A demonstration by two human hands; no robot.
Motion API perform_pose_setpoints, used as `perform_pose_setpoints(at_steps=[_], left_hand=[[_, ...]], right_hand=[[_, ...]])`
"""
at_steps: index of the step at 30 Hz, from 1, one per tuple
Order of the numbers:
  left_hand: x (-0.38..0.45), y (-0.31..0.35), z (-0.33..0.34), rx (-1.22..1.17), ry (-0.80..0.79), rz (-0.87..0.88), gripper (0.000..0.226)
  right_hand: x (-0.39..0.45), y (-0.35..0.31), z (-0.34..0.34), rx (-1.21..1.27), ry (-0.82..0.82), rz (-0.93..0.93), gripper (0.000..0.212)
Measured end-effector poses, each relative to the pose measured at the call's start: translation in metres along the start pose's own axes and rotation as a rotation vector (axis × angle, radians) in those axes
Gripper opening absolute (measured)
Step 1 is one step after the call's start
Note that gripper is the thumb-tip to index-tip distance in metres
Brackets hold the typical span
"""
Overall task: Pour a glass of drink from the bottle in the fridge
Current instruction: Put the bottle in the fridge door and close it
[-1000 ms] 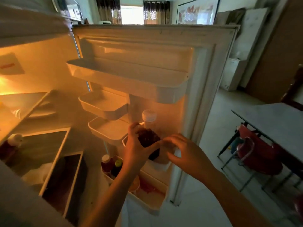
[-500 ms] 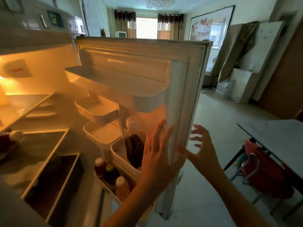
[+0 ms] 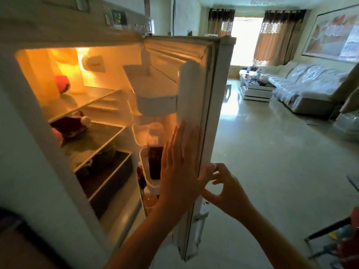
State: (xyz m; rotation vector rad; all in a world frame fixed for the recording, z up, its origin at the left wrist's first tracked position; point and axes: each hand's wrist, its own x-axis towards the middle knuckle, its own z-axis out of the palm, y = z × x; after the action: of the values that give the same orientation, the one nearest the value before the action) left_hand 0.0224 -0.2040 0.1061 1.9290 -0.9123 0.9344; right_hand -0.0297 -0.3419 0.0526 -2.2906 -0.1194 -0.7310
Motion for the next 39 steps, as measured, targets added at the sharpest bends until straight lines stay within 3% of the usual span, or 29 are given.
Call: perform_pose_setpoints(at_steps=[4,7,12,19,25,39], left_hand=[[-0.011,-0.016,-0.021,0.192,0.051,-0.043,0.095],[-0.018,-0.034,-0.043,0.336,0.07,-0.01,0.084],[-0.036,-0.061,-0.081,0.767,0.044,0.04,0.079],[-0.051,-0.113,-0.121,1.064,0.078,0.052,0.074],[-0.052,-0.147,-0.144,1.202,0.146,0.067,0.067],[-0.049,-0.167,-0.157,1.191,0.204,0.005,0.062]], right_hand=[[0.006,-0.013,0.028,0.092,-0.043,-0.11,0.046],[0.009,-0.017,0.054,0.061,-0.135,-0.078,0.045],[0.019,-0.024,0.088,-0.243,-0.468,-0.173,0.038],[0.035,-0.047,0.148,-0.34,-0.91,-0.237,0.032],[0.056,-0.063,0.196,-0.301,-1.006,-0.221,0.019],[0.07,-0.07,0.232,-0.311,-0.967,-0.327,0.011]])
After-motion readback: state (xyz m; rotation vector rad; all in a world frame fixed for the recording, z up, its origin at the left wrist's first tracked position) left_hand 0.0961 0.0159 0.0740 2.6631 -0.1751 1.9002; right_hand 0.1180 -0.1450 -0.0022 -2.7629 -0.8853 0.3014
